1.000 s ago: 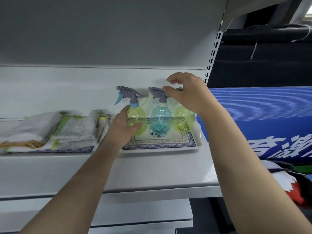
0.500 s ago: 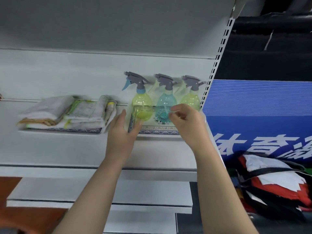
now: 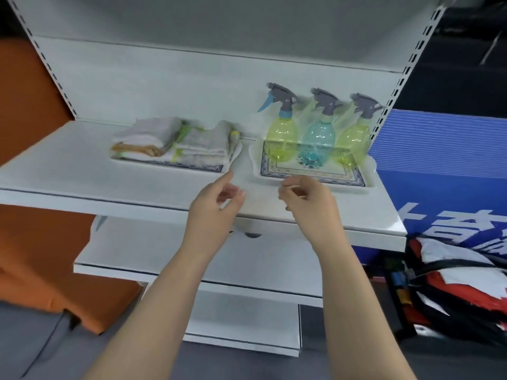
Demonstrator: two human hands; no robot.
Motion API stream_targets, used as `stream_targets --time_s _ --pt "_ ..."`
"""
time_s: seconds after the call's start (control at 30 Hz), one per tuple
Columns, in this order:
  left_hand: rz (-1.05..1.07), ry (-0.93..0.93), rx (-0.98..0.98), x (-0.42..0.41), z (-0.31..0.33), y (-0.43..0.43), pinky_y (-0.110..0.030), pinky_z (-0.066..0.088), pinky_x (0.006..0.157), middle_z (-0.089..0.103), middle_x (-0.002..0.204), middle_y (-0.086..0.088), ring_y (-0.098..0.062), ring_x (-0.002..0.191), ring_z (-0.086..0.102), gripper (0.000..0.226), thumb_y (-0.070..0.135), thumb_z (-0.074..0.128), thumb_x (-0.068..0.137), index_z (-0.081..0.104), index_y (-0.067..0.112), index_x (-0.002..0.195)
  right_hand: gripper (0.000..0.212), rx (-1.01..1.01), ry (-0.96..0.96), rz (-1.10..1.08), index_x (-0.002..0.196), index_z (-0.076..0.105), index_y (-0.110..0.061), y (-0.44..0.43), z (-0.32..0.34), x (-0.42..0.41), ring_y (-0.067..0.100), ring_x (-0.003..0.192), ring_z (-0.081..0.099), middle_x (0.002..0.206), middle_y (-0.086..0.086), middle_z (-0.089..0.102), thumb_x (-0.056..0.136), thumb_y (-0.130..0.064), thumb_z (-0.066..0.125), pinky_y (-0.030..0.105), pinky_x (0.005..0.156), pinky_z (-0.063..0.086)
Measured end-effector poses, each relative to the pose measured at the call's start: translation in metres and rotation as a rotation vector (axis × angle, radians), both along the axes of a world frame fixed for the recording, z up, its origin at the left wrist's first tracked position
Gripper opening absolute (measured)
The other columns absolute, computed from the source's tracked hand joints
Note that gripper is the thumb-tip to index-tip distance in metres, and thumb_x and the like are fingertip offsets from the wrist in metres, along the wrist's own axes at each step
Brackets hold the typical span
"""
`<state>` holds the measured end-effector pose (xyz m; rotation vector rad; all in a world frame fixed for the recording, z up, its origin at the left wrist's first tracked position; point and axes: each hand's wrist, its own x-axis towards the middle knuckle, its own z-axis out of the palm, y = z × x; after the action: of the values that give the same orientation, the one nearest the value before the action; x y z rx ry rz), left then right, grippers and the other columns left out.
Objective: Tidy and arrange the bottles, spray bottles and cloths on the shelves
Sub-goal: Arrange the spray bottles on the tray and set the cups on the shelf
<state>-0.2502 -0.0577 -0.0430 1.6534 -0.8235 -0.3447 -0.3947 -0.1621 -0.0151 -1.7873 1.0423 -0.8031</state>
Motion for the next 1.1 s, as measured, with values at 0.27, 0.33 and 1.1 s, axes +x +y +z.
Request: stream_targets --time_s 0.27,0.33,1.1 --pt "-0.159 -0.009 0.007 0.034 -0.008 0.113 -0.012 0.046 0.075 0.067 0.098 0.002 -0.008 0.084 0.062 0.029 0.024 0.068 0.092 0.065 0.030 0.120 0.011 0.082 -0.057 -0.100 0.092 0.069 -0.030 0.126 -0.021 0.020 0.011 0.077 0.066 0.081 -0.008 0.072 0.090 -0.021 0.063 0.035 0.076 0.055" --pt "-0.177 -0.007 0.055 0.037 -0.021 0.142 -0.012 0.046 0.074 0.066 0.095 0.005 -0.005 0.084 0.061 0.024 0.026 0.068 0.092 0.066 0.033 0.115 0.011 0.093 -0.023 -0.096 0.091 0.068 -0.030 0.157 -0.027 0.021 0.009 0.072 0.064 0.084 -0.006 0.073 0.092 -0.021 0.063 0.029 0.071 0.053" --pt "-0.046 0.086 0.242 0.052 -0.147 0.079 -0.020 0.046 0.070 0.063 0.102 -0.002 -0.007 0.081 0.059 0.035 0.017 0.065 0.089 0.058 0.022 0.123 0.023 0.317 0.314 -0.097 0.110 0.066 -0.024 0.070 -0.158 0.010 0.021 0.098 0.064 0.105 -0.003 0.069 0.088 -0.028 0.063 0.044 0.092 0.056"
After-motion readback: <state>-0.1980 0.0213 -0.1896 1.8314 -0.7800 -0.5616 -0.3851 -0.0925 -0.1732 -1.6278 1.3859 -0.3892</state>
